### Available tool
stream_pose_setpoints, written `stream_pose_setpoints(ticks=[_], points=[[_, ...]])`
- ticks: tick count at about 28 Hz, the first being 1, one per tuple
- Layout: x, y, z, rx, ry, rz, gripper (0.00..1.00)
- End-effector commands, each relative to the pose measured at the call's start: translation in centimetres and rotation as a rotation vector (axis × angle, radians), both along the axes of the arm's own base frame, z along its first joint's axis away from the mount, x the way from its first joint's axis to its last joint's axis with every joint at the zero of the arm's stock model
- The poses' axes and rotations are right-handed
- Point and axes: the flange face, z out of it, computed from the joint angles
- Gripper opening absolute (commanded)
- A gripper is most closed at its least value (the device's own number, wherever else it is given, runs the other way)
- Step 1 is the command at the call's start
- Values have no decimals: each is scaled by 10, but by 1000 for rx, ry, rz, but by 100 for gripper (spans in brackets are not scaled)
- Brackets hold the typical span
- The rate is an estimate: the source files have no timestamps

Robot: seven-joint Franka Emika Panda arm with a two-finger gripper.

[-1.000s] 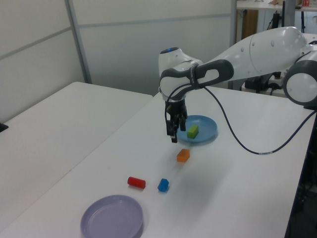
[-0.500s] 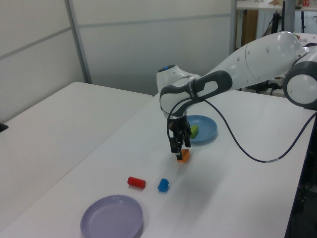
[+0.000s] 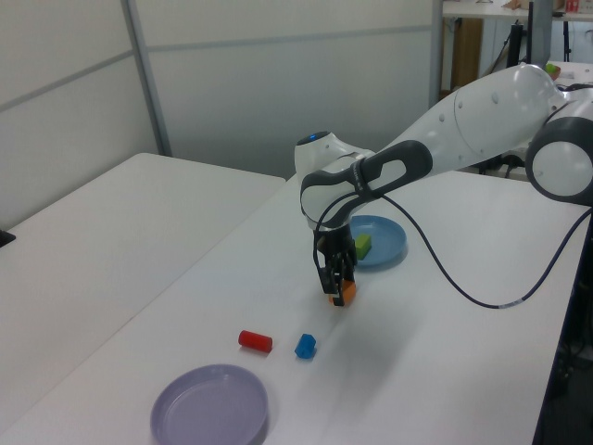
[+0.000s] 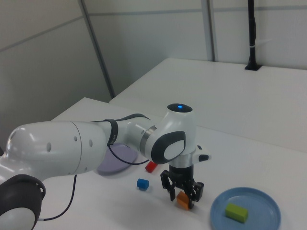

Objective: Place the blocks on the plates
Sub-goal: 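Carry the orange block onto the light blue plate and release it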

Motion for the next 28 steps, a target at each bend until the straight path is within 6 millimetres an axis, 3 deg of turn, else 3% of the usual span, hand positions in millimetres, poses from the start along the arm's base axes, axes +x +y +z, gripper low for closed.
stream_pose_setpoints(ticks=[1,7,13,18,23,28], points=[[1,0,0,-18,-29,-2,60],[3,-3,11,-20,-48,7,48],[5,-21,48,-33,-99,-16,46],[8,-67,87,-53,-179,-91,46],[5,-111,78,-68,-194,-146,46],[26,-126,68,-107,-331,-161,46]])
